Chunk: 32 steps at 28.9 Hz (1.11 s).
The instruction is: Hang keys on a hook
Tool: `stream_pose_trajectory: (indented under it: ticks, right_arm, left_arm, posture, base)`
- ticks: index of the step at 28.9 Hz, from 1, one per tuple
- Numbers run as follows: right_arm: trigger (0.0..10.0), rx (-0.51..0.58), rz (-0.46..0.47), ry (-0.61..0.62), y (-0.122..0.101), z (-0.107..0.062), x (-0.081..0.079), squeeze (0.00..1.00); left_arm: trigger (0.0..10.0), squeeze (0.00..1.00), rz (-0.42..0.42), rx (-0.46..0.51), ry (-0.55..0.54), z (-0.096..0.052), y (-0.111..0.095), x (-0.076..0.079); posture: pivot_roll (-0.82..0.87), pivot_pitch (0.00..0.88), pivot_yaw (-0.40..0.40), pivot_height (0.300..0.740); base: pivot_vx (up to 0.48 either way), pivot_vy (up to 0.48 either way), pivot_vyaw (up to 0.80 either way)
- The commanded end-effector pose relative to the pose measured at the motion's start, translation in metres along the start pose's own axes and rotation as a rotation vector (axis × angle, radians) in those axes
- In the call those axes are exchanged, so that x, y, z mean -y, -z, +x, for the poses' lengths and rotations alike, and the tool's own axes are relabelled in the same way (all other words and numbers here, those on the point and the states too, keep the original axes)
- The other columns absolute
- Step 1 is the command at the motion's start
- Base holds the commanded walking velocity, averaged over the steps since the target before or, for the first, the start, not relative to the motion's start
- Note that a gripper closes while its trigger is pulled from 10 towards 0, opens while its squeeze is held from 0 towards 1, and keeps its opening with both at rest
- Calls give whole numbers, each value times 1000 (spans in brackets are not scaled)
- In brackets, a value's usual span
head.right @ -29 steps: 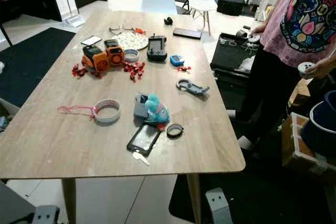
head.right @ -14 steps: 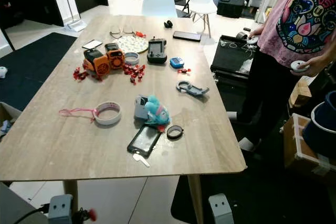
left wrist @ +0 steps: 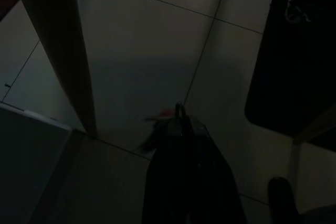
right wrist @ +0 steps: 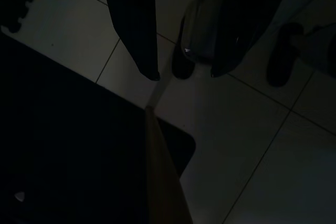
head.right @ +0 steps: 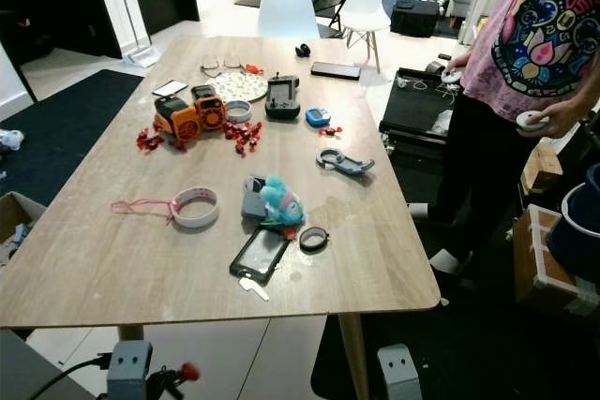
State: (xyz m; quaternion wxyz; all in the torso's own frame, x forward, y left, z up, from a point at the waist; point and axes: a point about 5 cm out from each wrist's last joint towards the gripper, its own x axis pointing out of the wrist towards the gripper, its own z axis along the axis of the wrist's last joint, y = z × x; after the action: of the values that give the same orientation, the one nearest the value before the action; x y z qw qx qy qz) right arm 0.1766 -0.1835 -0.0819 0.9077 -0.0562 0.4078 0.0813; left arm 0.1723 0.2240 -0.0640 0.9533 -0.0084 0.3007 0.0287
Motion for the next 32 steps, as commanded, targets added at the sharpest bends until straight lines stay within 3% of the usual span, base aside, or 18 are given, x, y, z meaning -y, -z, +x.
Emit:
stream_pose_trajectory:
  ticks: [1, 32]
  right_arm:
    - [10000, -20, -15, -4, 3, 0, -1, 0]
    - [10000, 7, -74, -52, -5, 2, -8, 0]
  left_arm:
    - [10000, 0, 4, -11, -1, -2, 4, 0]
    - [10000, 0, 5, -101, -29, -8, 21, -8]
  posture:
    - [64, 31, -24, 740]
    - [72, 20, -38, 740]
  base:
    - [0, 0, 0]
    - [0, 0, 800]
